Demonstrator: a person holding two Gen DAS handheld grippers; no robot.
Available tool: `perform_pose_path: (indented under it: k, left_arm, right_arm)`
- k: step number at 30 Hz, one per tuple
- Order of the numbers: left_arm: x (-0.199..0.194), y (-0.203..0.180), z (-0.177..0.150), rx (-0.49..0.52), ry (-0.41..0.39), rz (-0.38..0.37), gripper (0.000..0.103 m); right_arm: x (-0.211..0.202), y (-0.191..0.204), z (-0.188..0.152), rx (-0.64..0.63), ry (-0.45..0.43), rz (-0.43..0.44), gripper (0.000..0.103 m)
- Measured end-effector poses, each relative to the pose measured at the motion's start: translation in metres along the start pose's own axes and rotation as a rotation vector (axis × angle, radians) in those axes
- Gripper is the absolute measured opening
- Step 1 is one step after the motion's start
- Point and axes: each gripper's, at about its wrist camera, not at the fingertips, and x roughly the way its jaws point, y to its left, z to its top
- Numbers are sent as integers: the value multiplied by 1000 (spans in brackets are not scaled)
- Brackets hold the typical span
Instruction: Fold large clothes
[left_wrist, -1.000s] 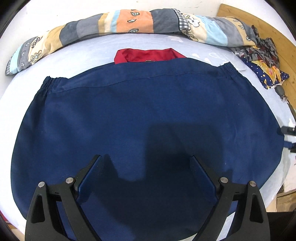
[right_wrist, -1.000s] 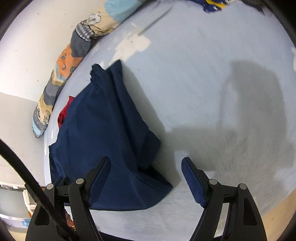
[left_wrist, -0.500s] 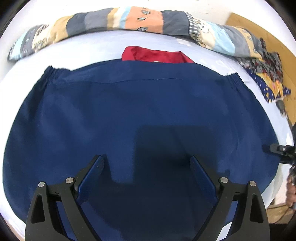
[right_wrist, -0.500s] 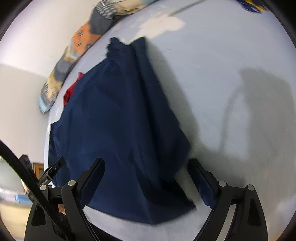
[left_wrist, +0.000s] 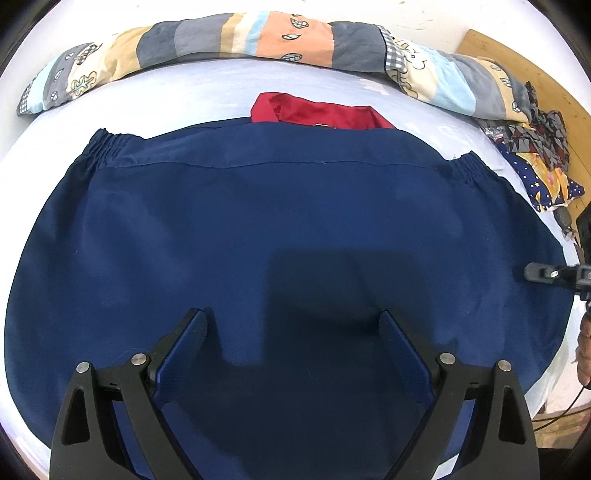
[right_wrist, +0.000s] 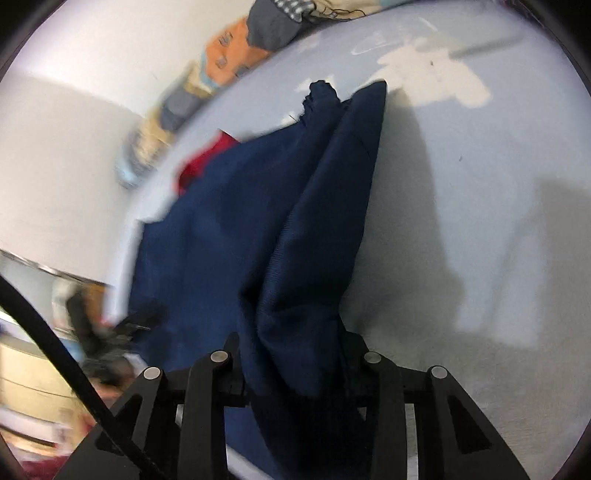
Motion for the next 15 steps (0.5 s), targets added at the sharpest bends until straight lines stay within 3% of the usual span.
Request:
perform_pose_path:
  k: [3,7,10,13,15]
  left_arm:
    - [0,4,1,-7,2,9,94]
    - [0,10,3,-18,3,9,94]
    - [2,11,5,-14,-2,32,94]
    - [2,14,7,-23,-20,71,94]
    - [3,19,8,-34,-39,116,94]
  right_arm:
    - [20,-6,2,34,45,-57,37]
    - [20,-13,3,58,43,-8,40]
    - [19,-15,-1,80,3,9,25]
    - [9,1,-1,88,-35,-14,22]
    - [-5,9,-1,146,-72,40,19]
